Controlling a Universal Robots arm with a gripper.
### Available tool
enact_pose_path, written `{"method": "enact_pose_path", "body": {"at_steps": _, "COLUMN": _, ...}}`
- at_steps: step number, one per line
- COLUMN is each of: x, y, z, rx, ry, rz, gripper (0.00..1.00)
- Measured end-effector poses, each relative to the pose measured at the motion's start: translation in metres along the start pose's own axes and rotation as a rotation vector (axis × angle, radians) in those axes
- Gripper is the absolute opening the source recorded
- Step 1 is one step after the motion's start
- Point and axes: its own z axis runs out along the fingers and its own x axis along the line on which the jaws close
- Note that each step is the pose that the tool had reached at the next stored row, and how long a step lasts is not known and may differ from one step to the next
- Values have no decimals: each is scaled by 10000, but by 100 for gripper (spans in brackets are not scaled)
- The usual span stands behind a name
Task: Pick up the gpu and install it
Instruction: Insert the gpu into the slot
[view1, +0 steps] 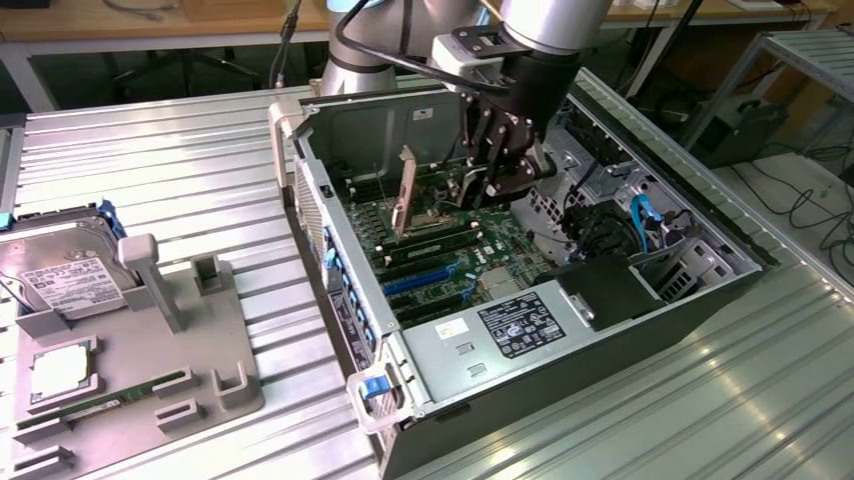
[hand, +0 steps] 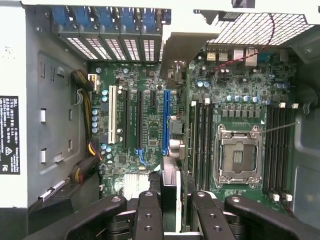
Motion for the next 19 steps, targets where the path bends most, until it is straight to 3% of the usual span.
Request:
{"method": "enact_pose_path", "body": {"at_steps": 4, "x": 2, "y": -4, "z": 79, "rx": 0, "ry": 6, "rz": -1, "gripper": 28}}
{"method": "enact_pose_path", "body": {"at_steps": 6, "x": 1, "y": -5, "z": 90, "rx": -4, "ry": 144, "rz": 3, "gripper": 28}}
{"method": "enact_pose_path", "body": {"at_steps": 11, "x": 1, "y": 49, "z": 138, "rx": 3, "ry": 148, "rz": 4, "gripper": 28}}
{"method": "enact_pose_path", "body": {"at_steps": 19, "x": 0, "y": 58, "z": 146, "rx": 3, "ry": 145, "rz": 3, "gripper": 28}}
